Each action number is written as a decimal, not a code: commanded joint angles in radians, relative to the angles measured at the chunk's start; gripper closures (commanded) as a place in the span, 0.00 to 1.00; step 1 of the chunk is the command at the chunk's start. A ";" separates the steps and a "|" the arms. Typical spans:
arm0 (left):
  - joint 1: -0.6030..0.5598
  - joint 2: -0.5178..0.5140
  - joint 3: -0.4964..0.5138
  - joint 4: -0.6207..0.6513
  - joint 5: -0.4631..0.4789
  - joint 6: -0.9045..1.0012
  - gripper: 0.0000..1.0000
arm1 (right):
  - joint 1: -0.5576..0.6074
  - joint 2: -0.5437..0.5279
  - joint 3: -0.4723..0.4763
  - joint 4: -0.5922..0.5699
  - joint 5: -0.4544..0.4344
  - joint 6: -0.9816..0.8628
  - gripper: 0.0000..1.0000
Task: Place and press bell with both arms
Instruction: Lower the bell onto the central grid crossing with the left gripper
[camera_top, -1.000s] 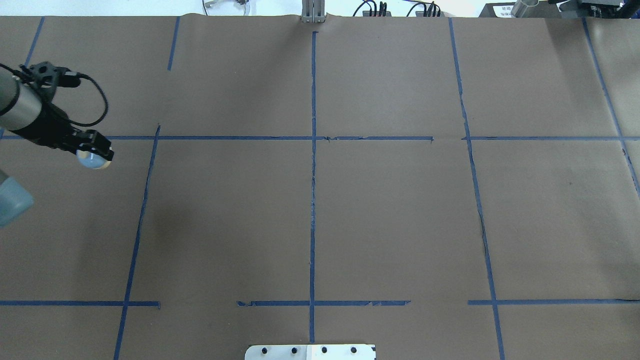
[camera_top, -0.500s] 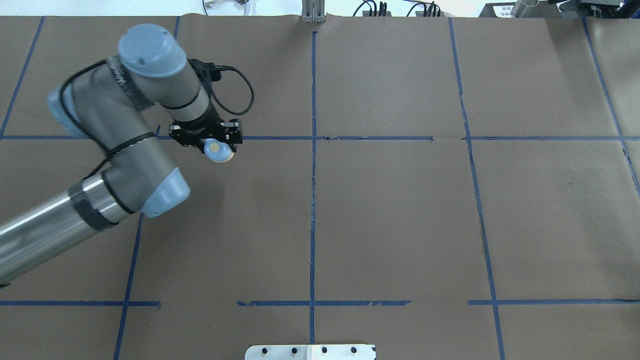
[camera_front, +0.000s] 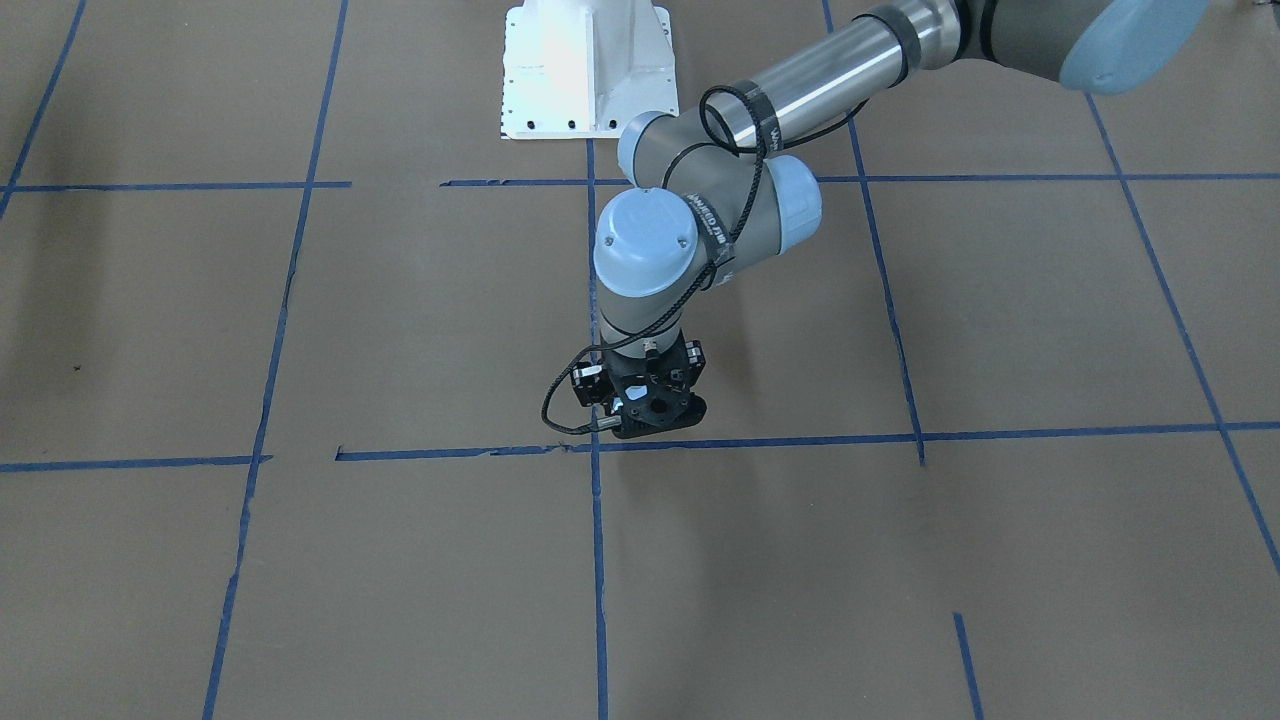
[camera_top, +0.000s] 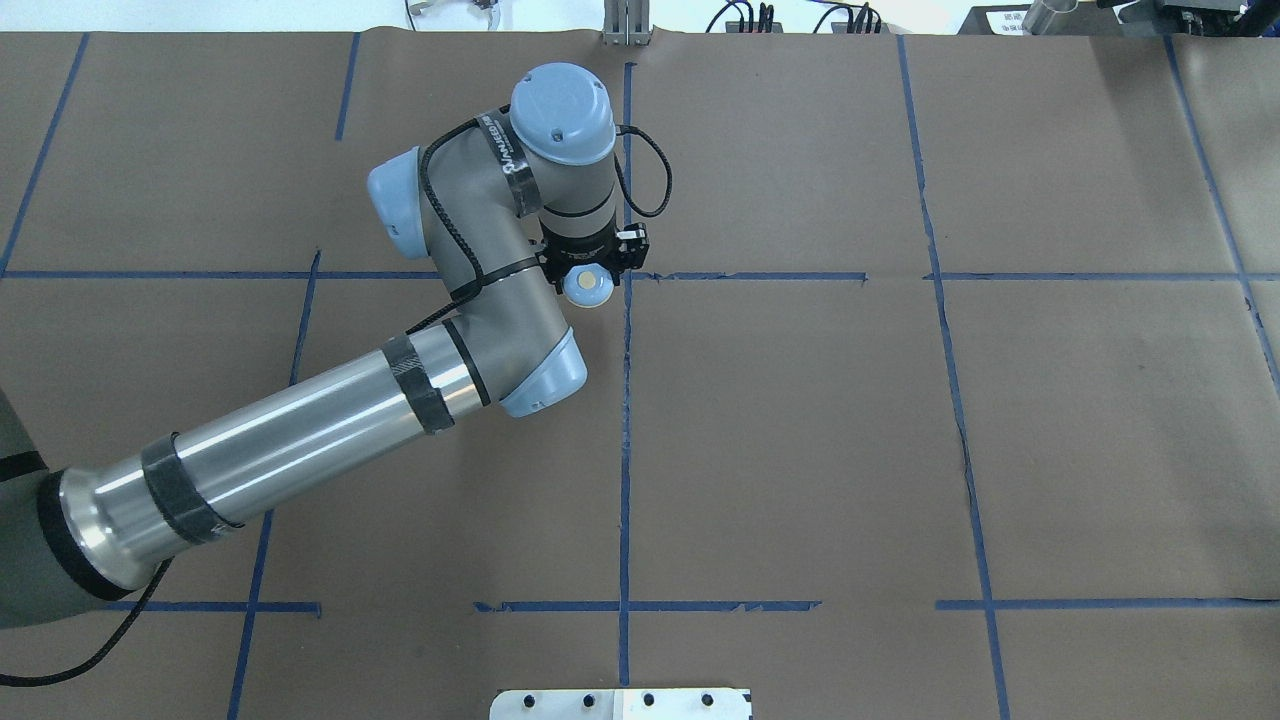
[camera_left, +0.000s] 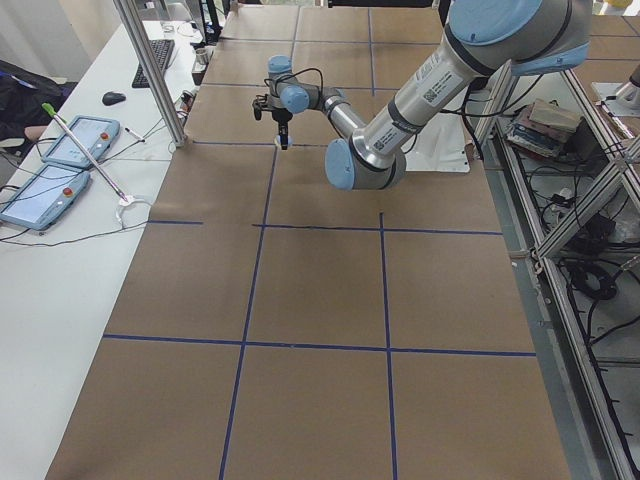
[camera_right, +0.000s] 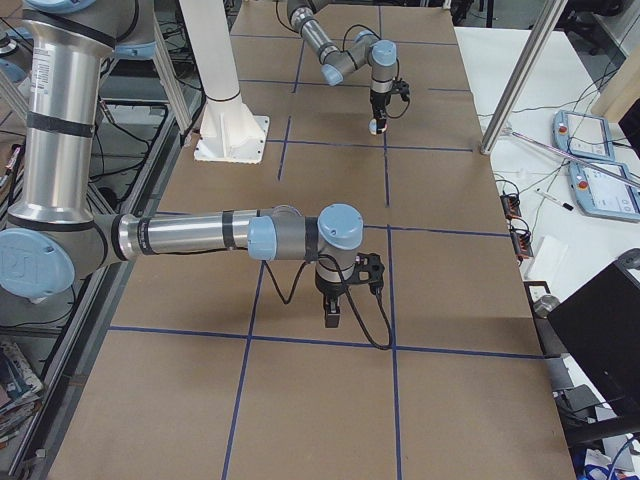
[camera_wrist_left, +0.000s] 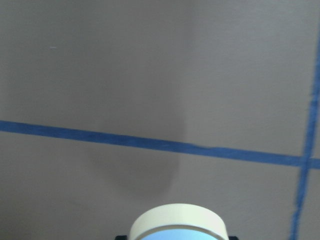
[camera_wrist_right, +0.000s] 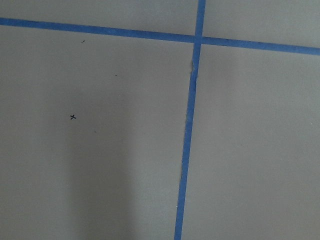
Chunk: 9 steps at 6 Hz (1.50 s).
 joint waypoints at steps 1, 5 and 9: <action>0.024 -0.045 0.093 -0.068 0.017 -0.029 0.94 | 0.000 0.000 -0.001 0.000 0.000 0.000 0.00; 0.027 -0.055 0.075 -0.054 0.010 -0.011 0.00 | 0.000 0.006 0.002 0.000 0.002 0.002 0.00; -0.095 0.249 -0.400 0.228 -0.058 0.277 0.00 | -0.079 0.128 0.024 0.002 0.003 0.088 0.00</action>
